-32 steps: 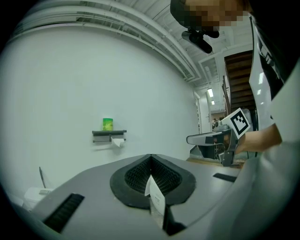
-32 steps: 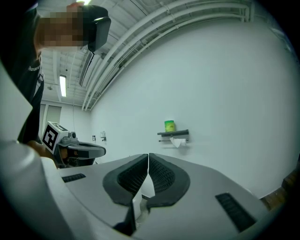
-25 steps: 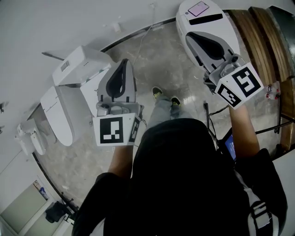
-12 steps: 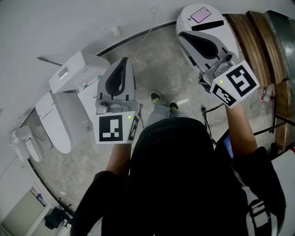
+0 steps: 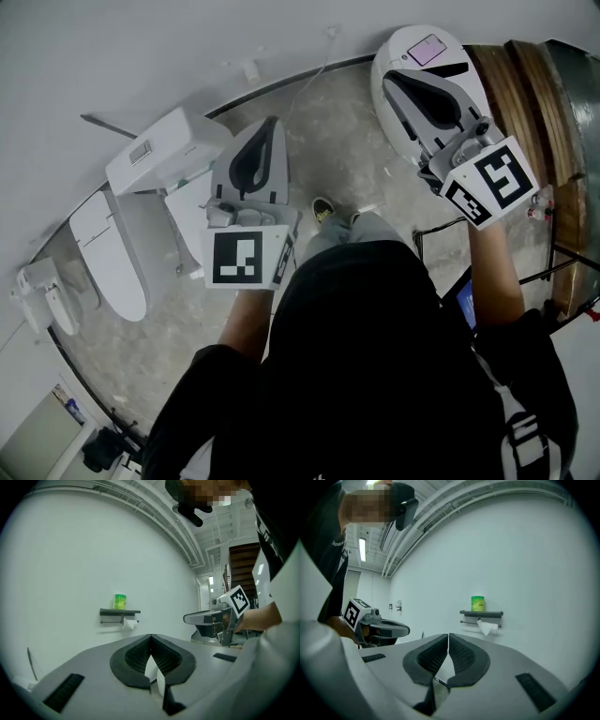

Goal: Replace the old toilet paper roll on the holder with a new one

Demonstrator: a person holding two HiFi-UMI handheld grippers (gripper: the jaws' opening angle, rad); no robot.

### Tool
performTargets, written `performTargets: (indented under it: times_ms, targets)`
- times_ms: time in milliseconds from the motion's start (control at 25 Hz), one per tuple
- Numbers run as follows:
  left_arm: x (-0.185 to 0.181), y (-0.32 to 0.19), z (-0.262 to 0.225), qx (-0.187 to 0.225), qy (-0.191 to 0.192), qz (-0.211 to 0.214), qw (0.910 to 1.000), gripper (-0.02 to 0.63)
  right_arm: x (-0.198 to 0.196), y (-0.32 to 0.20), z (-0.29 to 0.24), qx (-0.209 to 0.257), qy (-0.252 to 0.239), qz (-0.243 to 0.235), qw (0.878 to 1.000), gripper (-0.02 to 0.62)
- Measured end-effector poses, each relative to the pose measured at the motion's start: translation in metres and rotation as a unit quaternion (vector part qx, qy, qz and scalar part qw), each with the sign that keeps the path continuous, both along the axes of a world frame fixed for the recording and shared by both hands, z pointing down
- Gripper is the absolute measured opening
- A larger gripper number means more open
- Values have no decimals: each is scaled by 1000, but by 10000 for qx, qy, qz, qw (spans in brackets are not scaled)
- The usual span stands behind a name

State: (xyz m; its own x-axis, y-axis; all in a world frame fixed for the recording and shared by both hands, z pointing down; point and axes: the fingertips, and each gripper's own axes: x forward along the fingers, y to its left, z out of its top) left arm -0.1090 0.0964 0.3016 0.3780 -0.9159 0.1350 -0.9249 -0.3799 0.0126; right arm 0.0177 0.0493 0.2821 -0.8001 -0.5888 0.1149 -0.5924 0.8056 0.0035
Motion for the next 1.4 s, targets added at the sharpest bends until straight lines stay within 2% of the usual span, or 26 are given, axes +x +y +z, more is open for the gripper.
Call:
performTargets:
  times_ms: [280, 640, 960, 1400]
  targets:
    - [-36, -10, -3, 69, 63, -181, 9998, 14, -34, -11, -5, 91, 74, -114, 9999, 21]
    - [-54, -25, -13, 169, 36, -446, 9989, 14, -57, -31, -11, 149, 82, -365, 9992, 21]
    - [-43, -60, -16, 111, -56, -538, 9985, 14, -46, -67, -6, 63, -59, -445, 9990, 21]
    - [-15, -133, -16, 23, -465, -627, 9969, 14, -19, -137, 9, -97, -365, -570, 9977, 21]
